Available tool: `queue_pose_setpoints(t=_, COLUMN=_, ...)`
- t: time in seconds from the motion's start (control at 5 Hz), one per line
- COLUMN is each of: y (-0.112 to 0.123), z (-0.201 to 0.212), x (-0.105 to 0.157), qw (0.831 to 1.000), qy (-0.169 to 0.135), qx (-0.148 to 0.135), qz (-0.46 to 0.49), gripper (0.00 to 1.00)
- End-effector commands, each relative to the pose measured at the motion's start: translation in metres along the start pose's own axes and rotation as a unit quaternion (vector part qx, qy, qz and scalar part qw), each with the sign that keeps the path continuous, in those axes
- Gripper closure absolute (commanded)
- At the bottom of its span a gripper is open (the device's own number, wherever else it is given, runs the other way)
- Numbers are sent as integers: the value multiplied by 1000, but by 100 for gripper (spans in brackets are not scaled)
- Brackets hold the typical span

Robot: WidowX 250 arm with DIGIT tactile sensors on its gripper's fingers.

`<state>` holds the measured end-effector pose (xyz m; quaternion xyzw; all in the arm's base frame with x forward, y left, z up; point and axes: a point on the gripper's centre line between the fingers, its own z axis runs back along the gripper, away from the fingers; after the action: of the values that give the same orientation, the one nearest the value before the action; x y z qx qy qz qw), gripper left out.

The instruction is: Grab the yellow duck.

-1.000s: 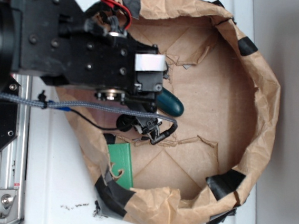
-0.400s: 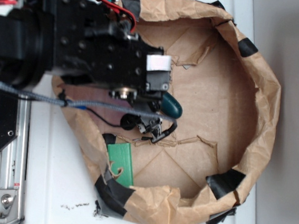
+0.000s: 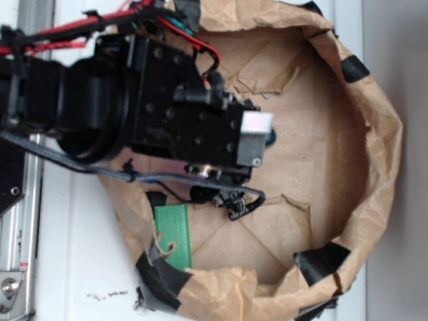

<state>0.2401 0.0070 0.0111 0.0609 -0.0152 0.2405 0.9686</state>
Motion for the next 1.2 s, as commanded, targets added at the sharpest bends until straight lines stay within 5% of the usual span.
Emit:
queue_pose_setpoints(t=0.0, y=-3, z=-1, x=12, qw=1000, qy=-17, qx=16, qz=1, gripper=0)
queue_pose_setpoints(t=0.2, y=4, z=11, x=17, qw=1000, qy=-31, qx=0, qz=4, gripper=0)
queue_pose_setpoints(t=0.4, y=12, z=9, x=23, qw=999, qy=-34, qx=-33, qz=-10, gripper=100)
queue_pose_setpoints(t=1.0, y=12, z=17, x=20, qw=999, qy=-40, qx=-20, qz=-18, gripper=100)
